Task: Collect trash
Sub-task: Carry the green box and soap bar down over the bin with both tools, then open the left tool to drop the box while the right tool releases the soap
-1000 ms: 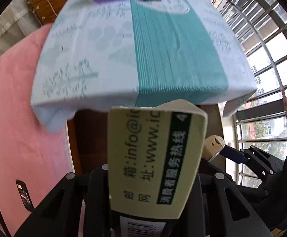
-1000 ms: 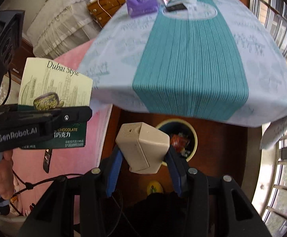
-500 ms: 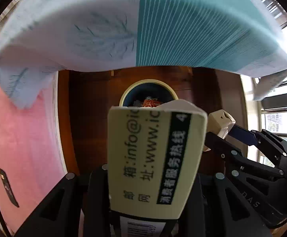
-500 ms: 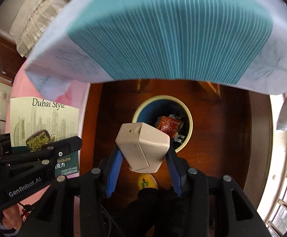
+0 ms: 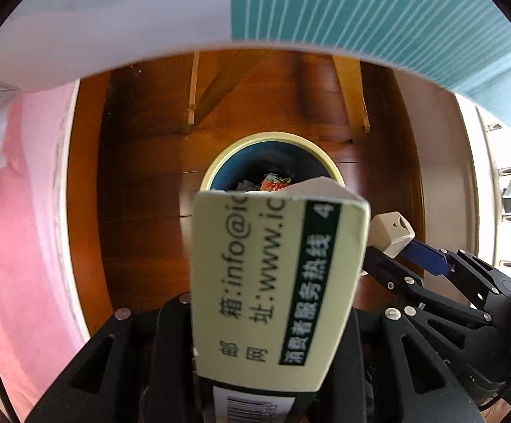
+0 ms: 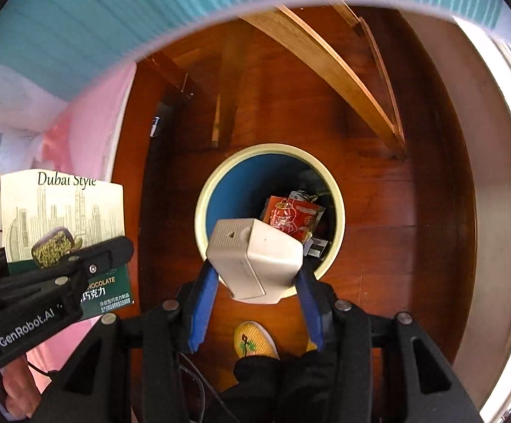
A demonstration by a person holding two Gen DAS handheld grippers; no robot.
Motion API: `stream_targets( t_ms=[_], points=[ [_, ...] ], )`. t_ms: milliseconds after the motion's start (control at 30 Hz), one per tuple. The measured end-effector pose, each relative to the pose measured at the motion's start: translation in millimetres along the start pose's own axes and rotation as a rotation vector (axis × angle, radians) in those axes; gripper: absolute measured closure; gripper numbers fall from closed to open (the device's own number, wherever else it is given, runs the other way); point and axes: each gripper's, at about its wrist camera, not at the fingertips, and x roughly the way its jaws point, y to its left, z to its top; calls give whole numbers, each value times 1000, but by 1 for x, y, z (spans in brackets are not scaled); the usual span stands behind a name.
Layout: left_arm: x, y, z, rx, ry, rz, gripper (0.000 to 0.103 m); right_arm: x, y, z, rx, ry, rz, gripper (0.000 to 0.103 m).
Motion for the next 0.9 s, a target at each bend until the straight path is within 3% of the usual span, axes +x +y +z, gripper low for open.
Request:
stream_targets(
  t_ms=[233, 300, 367, 533, 900],
  points=[
    [23, -6, 6, 13, -29, 27, 71, 22, -10, 6, 2, -1, 2, 58],
    [25, -4, 8, 6, -31, 24, 63, 24, -11, 6, 6, -2, 4, 58],
    [23, -2, 10, -4, -37, 14, 41, 25, -12, 6, 11, -4, 3, 58],
    [23, 8, 15, -18, -49, 11, 30, 29, -11, 8, 21, -3, 5, 58],
    [23, 23, 15, -30, -73, 45, 29, 38, -8, 16, 25, -16, 8, 58]
  ],
)
